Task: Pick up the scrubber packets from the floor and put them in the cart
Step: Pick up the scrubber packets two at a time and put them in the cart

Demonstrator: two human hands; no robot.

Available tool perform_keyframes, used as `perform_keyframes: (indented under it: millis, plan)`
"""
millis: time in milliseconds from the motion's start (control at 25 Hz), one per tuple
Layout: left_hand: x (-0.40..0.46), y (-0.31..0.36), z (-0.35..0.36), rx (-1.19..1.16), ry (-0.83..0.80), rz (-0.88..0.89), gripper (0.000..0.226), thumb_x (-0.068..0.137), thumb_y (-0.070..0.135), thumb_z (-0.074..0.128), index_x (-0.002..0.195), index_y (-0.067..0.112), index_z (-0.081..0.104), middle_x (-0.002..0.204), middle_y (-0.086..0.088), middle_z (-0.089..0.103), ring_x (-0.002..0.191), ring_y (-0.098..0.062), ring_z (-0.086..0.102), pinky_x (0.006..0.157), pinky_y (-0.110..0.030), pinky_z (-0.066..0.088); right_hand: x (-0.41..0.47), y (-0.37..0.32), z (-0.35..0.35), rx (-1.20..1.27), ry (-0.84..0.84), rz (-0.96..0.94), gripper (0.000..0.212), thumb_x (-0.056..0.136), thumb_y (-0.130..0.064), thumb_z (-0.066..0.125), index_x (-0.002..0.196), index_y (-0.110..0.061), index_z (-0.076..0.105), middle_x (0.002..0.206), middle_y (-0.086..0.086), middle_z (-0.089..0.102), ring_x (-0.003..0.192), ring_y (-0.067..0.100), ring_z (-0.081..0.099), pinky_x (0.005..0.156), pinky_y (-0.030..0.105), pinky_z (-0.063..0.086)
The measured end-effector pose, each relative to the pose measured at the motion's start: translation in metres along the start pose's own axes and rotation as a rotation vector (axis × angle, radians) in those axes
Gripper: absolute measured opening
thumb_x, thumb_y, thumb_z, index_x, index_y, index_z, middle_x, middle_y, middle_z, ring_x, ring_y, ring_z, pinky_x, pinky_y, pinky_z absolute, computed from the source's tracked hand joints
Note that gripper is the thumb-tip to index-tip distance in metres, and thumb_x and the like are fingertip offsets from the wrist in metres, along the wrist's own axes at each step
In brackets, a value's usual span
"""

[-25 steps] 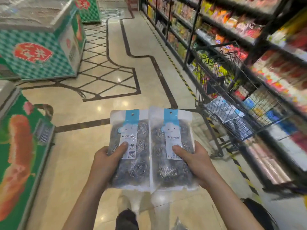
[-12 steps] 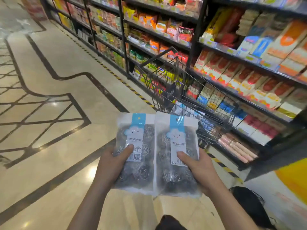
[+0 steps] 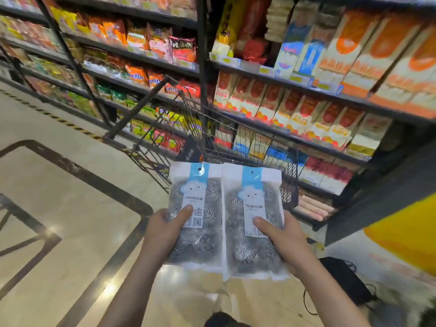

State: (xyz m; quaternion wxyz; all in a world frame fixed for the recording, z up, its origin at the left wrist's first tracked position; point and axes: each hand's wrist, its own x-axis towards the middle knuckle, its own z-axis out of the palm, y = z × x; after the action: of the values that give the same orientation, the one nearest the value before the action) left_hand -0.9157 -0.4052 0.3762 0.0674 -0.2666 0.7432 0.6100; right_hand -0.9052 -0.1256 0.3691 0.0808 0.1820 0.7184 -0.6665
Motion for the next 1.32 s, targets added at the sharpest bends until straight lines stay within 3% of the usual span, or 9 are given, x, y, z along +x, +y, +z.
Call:
perform_keyframes:
  millis: [120,320,480,640,720,960,1080,1240,1320]
  plan:
    - [0.067,0.030,0.037,0.072,-0.025,0.037,0.043,0.080,0.055,0.080,0.096,0.015,0.073,0.088,-0.002,0.079,0.083,-0.024,0.076,0.081,-0.042,0.061,0.057,-0.012,-0.008,0.007,0.087,0.006,0.043,0.084,-0.028,0.089,0.120,-0.025,0.064,0.109,-0.008,0.078,0.096,0.008,0.074,0.073,0.026,0.056]
    - [0.164,0.054,0.094,0.116,-0.126,0.016,0.048,0.074,0.061,0.079,0.095,0.018,0.073,0.088,0.003,0.079,0.088,-0.021,0.076,0.085,-0.041,0.060,0.144,-0.013,-0.006,-0.026,0.221,0.113,0.060,0.080,-0.036,0.091,0.131,-0.020,0.064,0.117,-0.002,0.079,0.104,0.018,0.076,0.092,0.043,0.061]
    - [0.252,0.058,0.139,0.230,-0.261,0.009,0.060,0.074,0.072,0.072,0.092,0.015,0.075,0.086,-0.001,0.079,0.084,-0.023,0.076,0.086,-0.047,0.061,0.217,-0.010,0.002,-0.019,0.305,0.163,0.057,0.082,-0.032,0.090,0.130,-0.017,0.064,0.117,0.000,0.078,0.104,0.018,0.075,0.086,0.036,0.061]
    - [0.321,0.069,0.180,0.313,-0.297,-0.031,0.050,0.089,0.059,0.068,0.092,0.009,0.070,0.086,-0.004,0.073,0.083,-0.024,0.069,0.082,-0.041,0.055,0.289,0.017,0.005,-0.002,0.461,0.242,0.104,0.058,-0.063,0.095,0.143,-0.017,0.055,0.132,0.003,0.072,0.118,0.028,0.071,0.102,0.054,0.058]
    - [0.357,0.063,0.206,0.357,-0.324,-0.095,0.047,0.090,0.060,0.066,0.091,0.012,0.066,0.087,-0.005,0.071,0.086,-0.026,0.069,0.083,-0.041,0.056,0.329,0.042,0.000,0.009,0.515,0.317,0.089,0.059,-0.057,0.095,0.132,-0.020,0.060,0.122,0.001,0.077,0.108,0.027,0.076,0.097,0.056,0.060]
    - [0.450,-0.023,0.295,0.358,-0.462,-0.261,0.066,0.085,0.071,0.067,0.112,0.011,0.062,0.103,-0.012,0.076,0.096,-0.036,0.073,0.091,-0.050,0.058,0.434,0.124,-0.013,-0.231,0.366,0.486,0.058,0.084,-0.036,0.088,0.121,-0.020,0.047,0.103,-0.009,0.066,0.097,0.022,0.071,0.091,0.049,0.061]
    - [0.473,-0.089,0.319,0.381,-0.461,-0.342,0.056,0.076,0.076,0.069,0.090,0.022,0.058,0.096,-0.021,0.077,0.085,-0.043,0.075,0.078,-0.063,0.061,0.464,0.171,-0.019,-0.322,0.335,0.552,0.058,0.085,-0.039,0.087,0.118,-0.020,0.044,0.097,-0.013,0.061,0.101,0.028,0.071,0.090,0.052,0.062]
    - [0.470,-0.109,0.331,0.536,-0.381,-0.377,0.041,0.103,0.037,0.062,0.071,0.026,0.038,0.076,-0.014,0.062,0.082,-0.031,0.066,0.066,-0.037,0.053,0.489,0.224,-0.025,-0.432,0.307,0.628,0.074,0.080,-0.054,0.086,0.129,-0.019,0.042,0.123,0.004,0.069,0.112,0.034,0.070,0.096,0.053,0.059]
    - [0.473,-0.120,0.336,0.597,-0.416,-0.342,0.032,0.096,0.048,0.066,0.093,0.021,0.048,0.102,-0.014,0.064,0.101,-0.033,0.066,0.080,-0.040,0.057,0.492,0.236,-0.027,-0.547,0.282,0.653,0.093,0.081,-0.047,0.087,0.147,-0.017,0.029,0.134,0.008,0.064,0.121,0.036,0.066,0.101,0.050,0.055]
